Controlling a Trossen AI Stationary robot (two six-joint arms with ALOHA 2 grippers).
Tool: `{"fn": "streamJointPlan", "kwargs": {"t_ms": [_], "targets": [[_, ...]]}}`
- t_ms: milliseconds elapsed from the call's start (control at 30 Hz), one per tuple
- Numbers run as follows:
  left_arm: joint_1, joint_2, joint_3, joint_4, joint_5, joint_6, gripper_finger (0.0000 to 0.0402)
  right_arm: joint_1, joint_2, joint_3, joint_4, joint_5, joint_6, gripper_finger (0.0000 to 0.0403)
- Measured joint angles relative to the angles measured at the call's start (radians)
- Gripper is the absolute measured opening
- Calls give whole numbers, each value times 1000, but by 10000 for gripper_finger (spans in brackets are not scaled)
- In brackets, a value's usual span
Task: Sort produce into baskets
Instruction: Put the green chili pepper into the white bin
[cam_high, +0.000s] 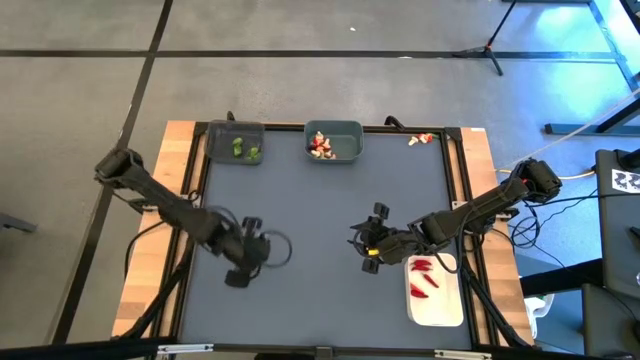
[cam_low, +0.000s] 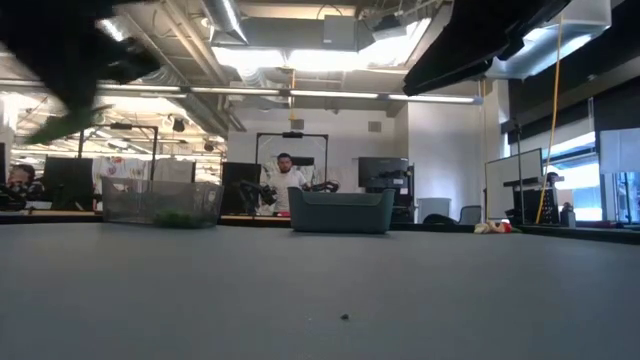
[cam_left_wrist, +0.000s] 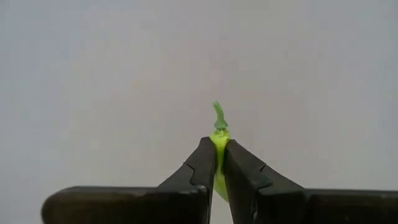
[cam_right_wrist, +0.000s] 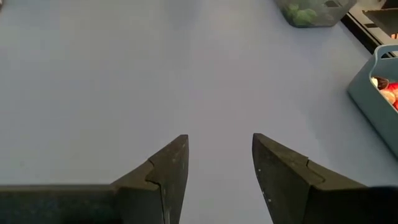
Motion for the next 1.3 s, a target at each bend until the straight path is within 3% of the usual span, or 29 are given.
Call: {"fn": "streamJointPlan", "kwargs": {"t_ms": [200,400,600,1067,1200,1300], "targets": [[119,-99,0,200,-137,144,25,0,0,0,66,14,-30,176],[196,-107,0,498,-166,296,26,0,0,0,131,17,-58,176],[240,-41,0,777,-165,413,26,0,0,0,209,16,-84,176],[256,210,0,1282,-162,525,26,0,10,1,334,-49,-138,175],[256,225,0,1322,-160,526,26,0,12,0,331,-56,-140,149],[255,226,0,1322,-157,527,26,-1,12,0,330,-70,-161,97]]}}
